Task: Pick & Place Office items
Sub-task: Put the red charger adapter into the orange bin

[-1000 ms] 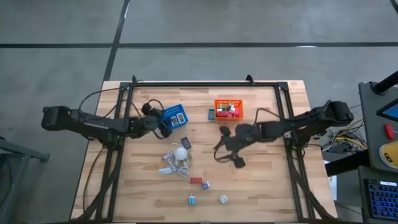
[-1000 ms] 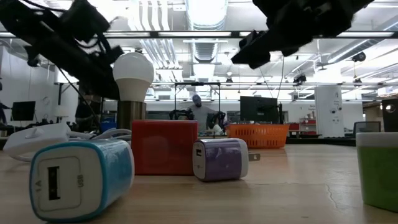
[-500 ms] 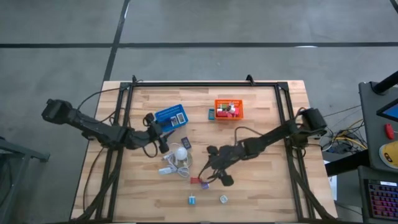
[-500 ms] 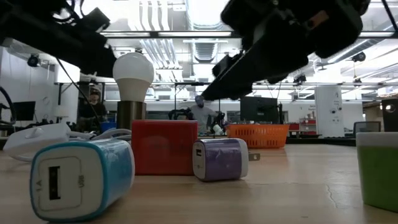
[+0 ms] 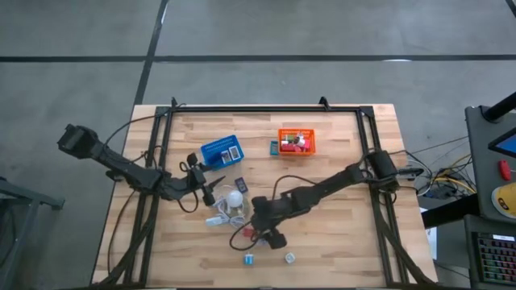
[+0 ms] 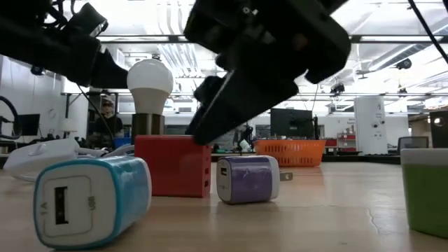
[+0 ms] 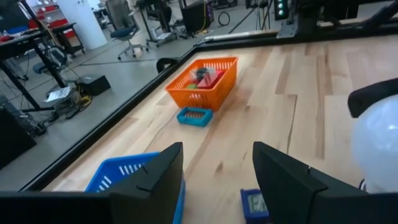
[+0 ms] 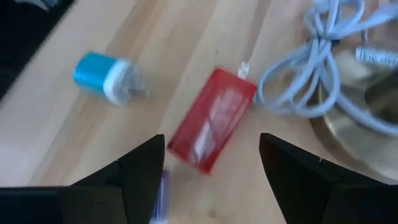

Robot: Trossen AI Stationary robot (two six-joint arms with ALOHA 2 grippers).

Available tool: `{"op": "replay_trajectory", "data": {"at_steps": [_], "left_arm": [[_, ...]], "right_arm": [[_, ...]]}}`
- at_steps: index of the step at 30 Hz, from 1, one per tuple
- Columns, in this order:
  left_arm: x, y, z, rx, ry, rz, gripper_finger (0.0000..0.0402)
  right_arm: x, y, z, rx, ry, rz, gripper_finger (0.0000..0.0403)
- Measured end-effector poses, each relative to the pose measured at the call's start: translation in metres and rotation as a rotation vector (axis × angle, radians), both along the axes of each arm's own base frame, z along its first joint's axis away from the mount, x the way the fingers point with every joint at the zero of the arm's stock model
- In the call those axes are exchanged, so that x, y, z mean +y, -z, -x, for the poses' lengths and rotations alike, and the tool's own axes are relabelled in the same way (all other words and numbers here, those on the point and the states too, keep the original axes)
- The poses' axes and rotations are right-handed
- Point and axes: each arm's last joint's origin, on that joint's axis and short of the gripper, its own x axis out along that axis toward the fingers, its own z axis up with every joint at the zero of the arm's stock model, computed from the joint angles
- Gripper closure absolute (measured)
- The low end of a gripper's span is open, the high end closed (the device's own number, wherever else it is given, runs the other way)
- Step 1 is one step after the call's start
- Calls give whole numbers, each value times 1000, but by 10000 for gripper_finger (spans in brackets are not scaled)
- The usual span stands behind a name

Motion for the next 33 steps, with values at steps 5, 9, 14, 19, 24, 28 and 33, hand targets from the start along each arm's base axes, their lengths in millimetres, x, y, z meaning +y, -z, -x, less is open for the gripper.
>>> {"op": "replay_trajectory", "data": {"at_steps": [5, 9, 14, 19, 24, 28, 33], "left_arm": [[0, 0, 0, -13, 0, 5, 204], [0, 0, 0, -16, -2, 2, 204], [0, 2, 1, -9, -8, -6, 204], [1, 5, 3, -7, -12, 2, 204], [2, 7, 4, -22, -17, 14, 204], [2, 7, 4, -25, -16, 15, 204], [1, 7, 4, -29, -12, 17, 204]], "right_arm": [[1, -4, -3, 26, 7, -4, 131], [2, -9, -5, 22, 42, -33, 132], [4, -10, -5, 19, 72, -57, 138], [11, -9, -3, 5, 94, -38, 136], [13, -2, -5, 0, 118, -44, 136], [13, 5, -6, 8, 162, -9, 136], [13, 7, -7, 7, 188, -18, 141]]}}
